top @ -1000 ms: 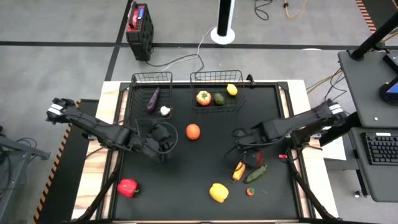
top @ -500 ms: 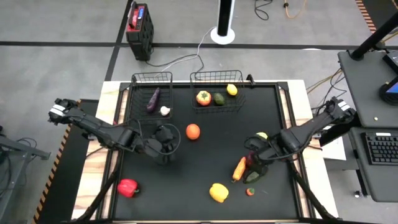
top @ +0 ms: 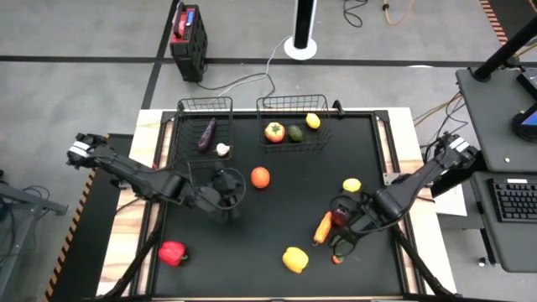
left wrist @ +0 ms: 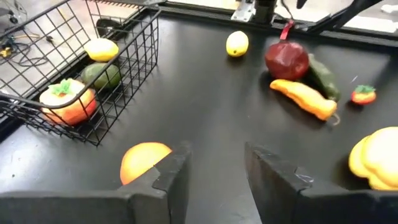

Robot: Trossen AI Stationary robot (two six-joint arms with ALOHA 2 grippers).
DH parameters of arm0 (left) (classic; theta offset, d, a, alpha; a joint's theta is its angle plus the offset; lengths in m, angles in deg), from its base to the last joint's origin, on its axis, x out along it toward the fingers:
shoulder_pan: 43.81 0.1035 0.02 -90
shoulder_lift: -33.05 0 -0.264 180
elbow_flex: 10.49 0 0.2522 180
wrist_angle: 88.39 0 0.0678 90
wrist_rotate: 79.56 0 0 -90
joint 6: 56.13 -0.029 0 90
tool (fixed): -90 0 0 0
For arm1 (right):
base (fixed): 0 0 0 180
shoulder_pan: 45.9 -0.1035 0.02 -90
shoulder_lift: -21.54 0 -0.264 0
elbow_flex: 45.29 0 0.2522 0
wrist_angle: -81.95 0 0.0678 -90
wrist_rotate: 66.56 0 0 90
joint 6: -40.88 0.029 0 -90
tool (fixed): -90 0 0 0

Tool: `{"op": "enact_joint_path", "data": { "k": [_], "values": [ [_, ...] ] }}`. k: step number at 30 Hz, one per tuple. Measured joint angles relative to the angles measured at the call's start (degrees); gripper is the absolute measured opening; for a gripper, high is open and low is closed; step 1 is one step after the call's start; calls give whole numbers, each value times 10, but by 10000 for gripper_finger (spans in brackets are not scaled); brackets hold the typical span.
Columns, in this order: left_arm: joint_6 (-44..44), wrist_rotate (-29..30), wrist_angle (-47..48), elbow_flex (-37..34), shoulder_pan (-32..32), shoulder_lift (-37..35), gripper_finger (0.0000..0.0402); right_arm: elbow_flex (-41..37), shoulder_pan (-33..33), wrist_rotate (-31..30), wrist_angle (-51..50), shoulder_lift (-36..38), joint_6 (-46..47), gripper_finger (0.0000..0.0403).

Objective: Sort produce into baskets
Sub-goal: Put the red apple into the right black wire basket

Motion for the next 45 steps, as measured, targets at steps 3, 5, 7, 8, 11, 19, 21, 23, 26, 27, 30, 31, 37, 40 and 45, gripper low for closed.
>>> {"op": "enact_joint_path", "data": {
  "k": [3, 5, 7, 8, 11, 19, 21, 23, 26, 27, 30, 31, 37, 40, 45],
  "values": [
    [-7, 5, -4, 0, 0, 8, 149, -26, 0, -6, 22, 0, 13, 364],
    [-11, 6, -14, 0, 0, 15, 160, -46, 0, -7, 37, 0, 15, 364],
    [-15, 2, -25, 0, 0, 24, 174, -65, 0, -6, 50, 0, 18, 364],
    [-21, 1, -34, 0, 0, 28, 180, -73, 0, -6, 57, 0, 21, 364],
    [-39, 1, -59, 0, 0, 42, 199, -97, 0, -14, 77, 0, 23, 364],
    [-89, 2, -120, 3, 0, 70, 229, -153, 0, -30, 132, 4, 20, 364],
    [-92, 1, -124, 3, 0, 73, 230, -162, 0, -34, 144, 4, 18, 364],
    [-92, 1, -125, 3, 0, 76, 230, -171, 0, -37, 160, 4, 17, 364],
    [-92, 1, -125, 3, 1, 81, 230, -185, 0, -47, 189, 5, 16, 364],
    [-92, 1, -125, 3, 1, 82, 230, -191, 0, -48, 199, 5, 13, 364],
    [-92, 1, -126, 3, 1, 85, 230, -198, 0, -57, 208, 6, 12, 364],
    [-92, 1, -126, 3, 1, 86, 230, -198, 0, -60, 209, 6, 12, 364],
    [-92, 1, -127, 3, 1, 90, 230, -199, 0, -62, 217, 6, 8, 364],
    [-92, 1, -127, 3, 1, 91, 230, -199, 1, -62, 233, 5, 3, 355],
    [-92, 1, -127, 3, 1, 91, 230, -204, 1, -71, 253, 5, -2, 319]
  ]
}}
